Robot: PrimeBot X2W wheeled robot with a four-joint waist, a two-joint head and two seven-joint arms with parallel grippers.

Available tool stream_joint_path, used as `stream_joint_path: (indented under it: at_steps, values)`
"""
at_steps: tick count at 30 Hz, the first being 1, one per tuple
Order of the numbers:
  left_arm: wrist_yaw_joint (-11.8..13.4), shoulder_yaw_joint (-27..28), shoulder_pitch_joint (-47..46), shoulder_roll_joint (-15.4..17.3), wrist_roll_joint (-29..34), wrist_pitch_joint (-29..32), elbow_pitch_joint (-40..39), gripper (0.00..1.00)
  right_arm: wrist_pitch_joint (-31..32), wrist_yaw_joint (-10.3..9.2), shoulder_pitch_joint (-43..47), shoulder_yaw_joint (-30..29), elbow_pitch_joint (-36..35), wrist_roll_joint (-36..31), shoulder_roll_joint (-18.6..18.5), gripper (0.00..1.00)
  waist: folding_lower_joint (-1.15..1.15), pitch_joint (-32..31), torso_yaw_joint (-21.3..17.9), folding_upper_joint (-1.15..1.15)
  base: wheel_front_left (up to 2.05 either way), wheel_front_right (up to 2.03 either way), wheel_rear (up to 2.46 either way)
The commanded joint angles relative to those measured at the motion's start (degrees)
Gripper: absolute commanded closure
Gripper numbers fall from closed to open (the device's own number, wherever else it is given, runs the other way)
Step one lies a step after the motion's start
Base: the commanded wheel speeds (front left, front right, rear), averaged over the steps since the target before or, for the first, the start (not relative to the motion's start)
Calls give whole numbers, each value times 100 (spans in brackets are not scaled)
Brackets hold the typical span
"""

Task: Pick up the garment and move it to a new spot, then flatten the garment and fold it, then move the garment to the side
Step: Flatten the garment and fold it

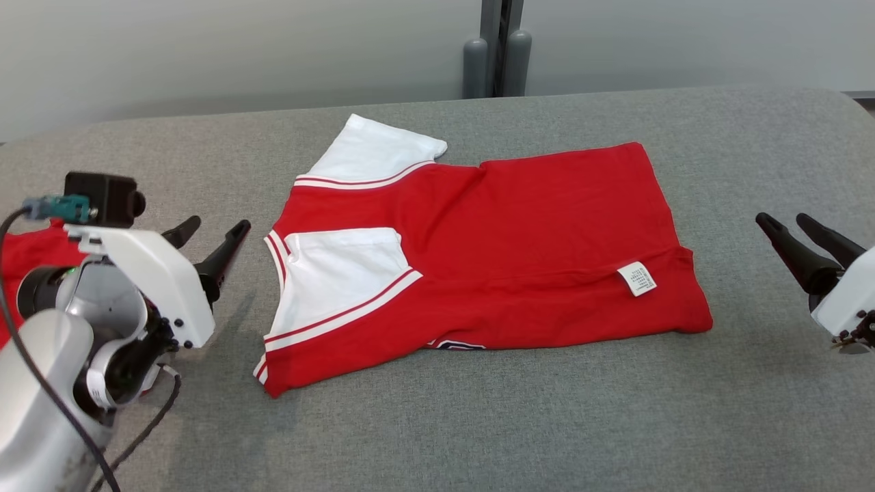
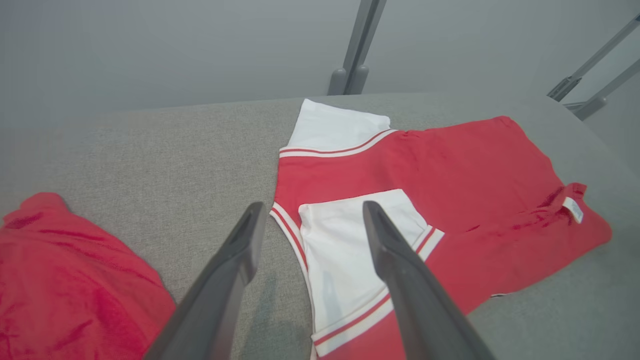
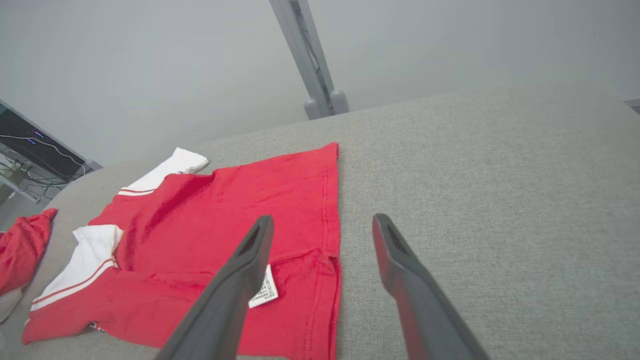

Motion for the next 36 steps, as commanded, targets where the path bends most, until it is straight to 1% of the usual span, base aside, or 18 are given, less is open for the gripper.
stream_joint_path:
  at_steps: [1, 5, 6, 7, 10, 11, 14, 17, 18, 20, 23, 26, 32, 36]
  values:
    - [117, 68, 198, 7, 109, -267, -98, 0, -209, 2, 132, -48, 81, -72, 30, 0, 0, -10, 16, 0, 0, 0, 0]
    - [435, 180, 665, -54, 417, -1067, -377, 0, -619, 2, 387, -118, 251, -164, 156, 0, 0, -11, 49, 0, 0, 0, 0]
    - [508, 190, 805, -138, 450, -1254, -439, 0, -686, 3, 455, -142, 312, -211, 207, 0, 0, -13, 57, 0, 0, 0, 0]
    - [655, 166, 1069, -221, 581, -1573, -531, 0, -775, 3, 620, -244, 355, -225, 358, 0, 0, -15, 62, 0, 0, 0, 0]
    - [892, 69, 1356, -246, 935, -2017, -511, 0, -842, 2, 866, -437, 468, -311, 496, 0, 0, -26, 65, 0, 0, 0, 0]
    - [962, 58, 1469, -388, 932, -2160, -509, 0, -851, 3, 951, -510, 514, -351, 553, 0, 0, -26, 69, 0, 0, 0, 0]
    - [1163, 34, 1672, -543, 1083, -2522, -426, 0, -852, 2, 1202, -911, 623, -640, 743, 0, 0, -28, 70, 0, 0, 0, 0]
    - [1271, 10, 1842, -746, 1097, -2765, -269, 0, -852, 3, 1508, -1376, 737, -1035, 991, 0, 0, -34, 66, 0, 0, 0, 0]
    - [1260, 16, 1898, -835, 1014, -2806, -213, 0, -852, 3, 1614, -1507, 768, -1164, 1075, 0, 0, -37, 60, 0, 0, 0, 0]
    - [1299, 43, 1950, -905, 995, -2913, -71, 0, -853, 3, 1831, -1719, 836, -1366, 1269, 0, 0, -49, 46, 0, 0, 0, 0]
    - [1339, 103, 2091, -1076, 844, -2988, 154, 0, -854, 3, 2046, -1774, 987, -1581, 1503, 0, 0, -65, 18, 0, 0, 0, 0]
    - [1292, 94, 2125, -1163, 731, -2937, 331, 0, -733, 3, 2074, -1758, 1180, -1631, 1696, 0, 0, -61, 7, 0, 0, 0, 0]
    - [1222, -5, 1910, -1224, 701, -2776, 614, 0, -526, 3, 1923, -1784, 1397, -1674, 1872, 0, 0, -17, 55, 0, 0, 0, 0]
    - [1124, -125, 1825, -1271, 632, -2543, 857, 0, -410, 2, 1807, -1839, 1545, -1718, 1917, 0, 0, 30, 102, 0, 0, 0, 0]
